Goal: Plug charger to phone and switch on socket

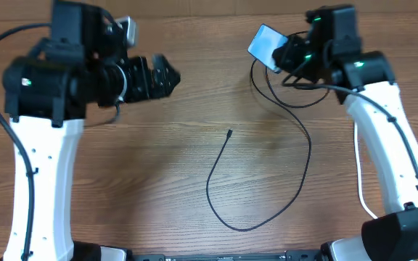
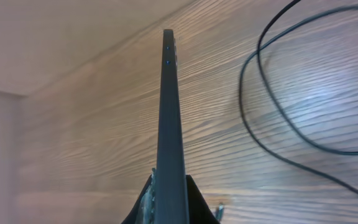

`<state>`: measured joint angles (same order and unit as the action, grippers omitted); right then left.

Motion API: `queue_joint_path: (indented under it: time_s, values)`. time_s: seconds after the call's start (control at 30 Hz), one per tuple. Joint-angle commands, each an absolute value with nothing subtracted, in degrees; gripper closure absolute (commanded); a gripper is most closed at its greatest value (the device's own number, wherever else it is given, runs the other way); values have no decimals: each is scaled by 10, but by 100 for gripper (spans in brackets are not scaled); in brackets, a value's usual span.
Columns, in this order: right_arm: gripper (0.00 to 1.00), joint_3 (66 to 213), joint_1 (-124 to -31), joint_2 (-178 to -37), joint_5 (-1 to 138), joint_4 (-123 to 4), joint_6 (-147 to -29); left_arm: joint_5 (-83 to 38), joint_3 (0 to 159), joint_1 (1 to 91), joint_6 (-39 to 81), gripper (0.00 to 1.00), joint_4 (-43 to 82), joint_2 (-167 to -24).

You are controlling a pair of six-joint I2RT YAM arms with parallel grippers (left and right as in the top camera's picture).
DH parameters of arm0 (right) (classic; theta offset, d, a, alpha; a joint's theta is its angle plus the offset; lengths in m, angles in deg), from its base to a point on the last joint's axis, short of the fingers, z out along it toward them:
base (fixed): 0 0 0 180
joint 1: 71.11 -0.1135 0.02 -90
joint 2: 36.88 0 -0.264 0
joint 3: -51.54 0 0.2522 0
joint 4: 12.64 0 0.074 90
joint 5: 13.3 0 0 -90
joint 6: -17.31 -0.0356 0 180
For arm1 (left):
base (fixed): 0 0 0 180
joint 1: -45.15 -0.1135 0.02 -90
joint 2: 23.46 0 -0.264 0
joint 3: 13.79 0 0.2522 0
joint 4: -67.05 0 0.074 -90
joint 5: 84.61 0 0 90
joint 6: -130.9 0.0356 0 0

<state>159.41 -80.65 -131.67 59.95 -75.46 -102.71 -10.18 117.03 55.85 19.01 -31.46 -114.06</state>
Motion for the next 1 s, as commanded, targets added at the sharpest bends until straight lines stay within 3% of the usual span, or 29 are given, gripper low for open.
queue_joint_path:
  time_s: [0.0, 0.13, 0.23, 0.33, 0.57, 0.73, 0.97]
  values:
    - [96, 1618, -786, -1293, 468, -747, -1027, 49, 1144, 588, 95, 7, -315, -1164]
    - [96, 1617, -782, -1293, 443, -748, -1027, 49, 1064, 621, 18, 10, -249, -1168]
    - [96, 1617, -783, -1293, 442, -748, -1029, 42, 1000, 637, -26, 2, -174, -1180]
    - [96, 1613, -783, -1293, 442, -746, -1048, -6, 962, 643, -58, 3, -94, -1200]
    - [96, 1601, -783, -1297, 457, -745, -1207, -194, 954, 641, -181, 4, 79, -1245]
    - [96, 1594, -783, -1299, 471, -747, -1346, -206, 954, 642, -361, 4, 140, -1252]
    - [96, 1594, -793, -1299, 443, -747, -1493, -201, 954, 642, -436, 6, 185, -1252]
